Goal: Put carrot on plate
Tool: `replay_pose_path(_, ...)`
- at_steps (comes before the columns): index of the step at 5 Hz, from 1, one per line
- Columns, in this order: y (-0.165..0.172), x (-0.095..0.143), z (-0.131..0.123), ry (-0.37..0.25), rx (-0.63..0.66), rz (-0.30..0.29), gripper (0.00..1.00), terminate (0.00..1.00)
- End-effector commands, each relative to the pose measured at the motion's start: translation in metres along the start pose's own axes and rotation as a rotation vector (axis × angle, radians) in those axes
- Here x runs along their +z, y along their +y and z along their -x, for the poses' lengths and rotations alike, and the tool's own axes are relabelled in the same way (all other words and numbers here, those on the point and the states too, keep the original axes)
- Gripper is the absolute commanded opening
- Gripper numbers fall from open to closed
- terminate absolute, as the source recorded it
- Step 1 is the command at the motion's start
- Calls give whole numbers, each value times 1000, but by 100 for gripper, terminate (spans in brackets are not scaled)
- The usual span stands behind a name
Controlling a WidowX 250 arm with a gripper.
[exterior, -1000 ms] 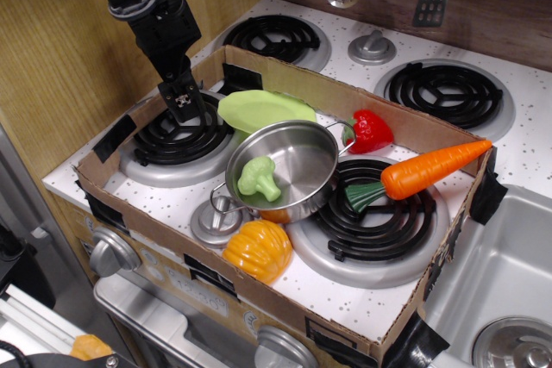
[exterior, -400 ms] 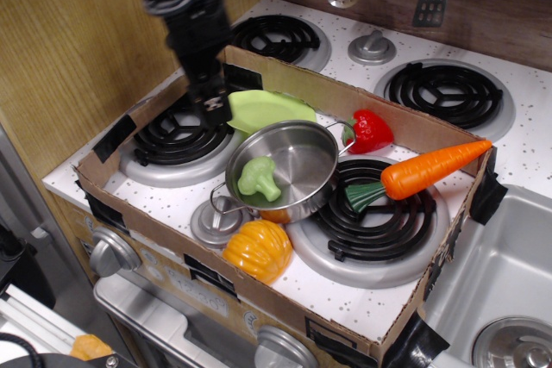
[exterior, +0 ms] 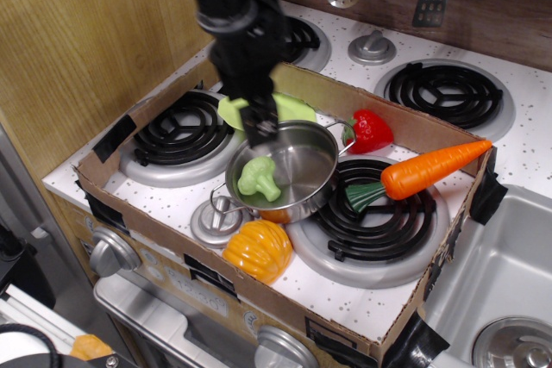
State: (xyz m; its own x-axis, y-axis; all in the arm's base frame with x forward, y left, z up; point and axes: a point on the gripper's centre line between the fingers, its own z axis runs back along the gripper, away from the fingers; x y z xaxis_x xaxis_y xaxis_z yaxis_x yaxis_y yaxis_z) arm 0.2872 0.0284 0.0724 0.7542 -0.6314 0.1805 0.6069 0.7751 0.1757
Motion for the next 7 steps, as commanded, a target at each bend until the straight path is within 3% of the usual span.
replay_pose_path(1,-27,24,-47,-59,-10,-16,100,0)
replay_pose_path(3,-46,11,-71,-101,-55,22,100,0)
replay_pose_path(6,-58,-37,-76,-193,-54,60,100,0)
replay_pose_path(7,-61,-42,-79,-202,-55,74,100,0)
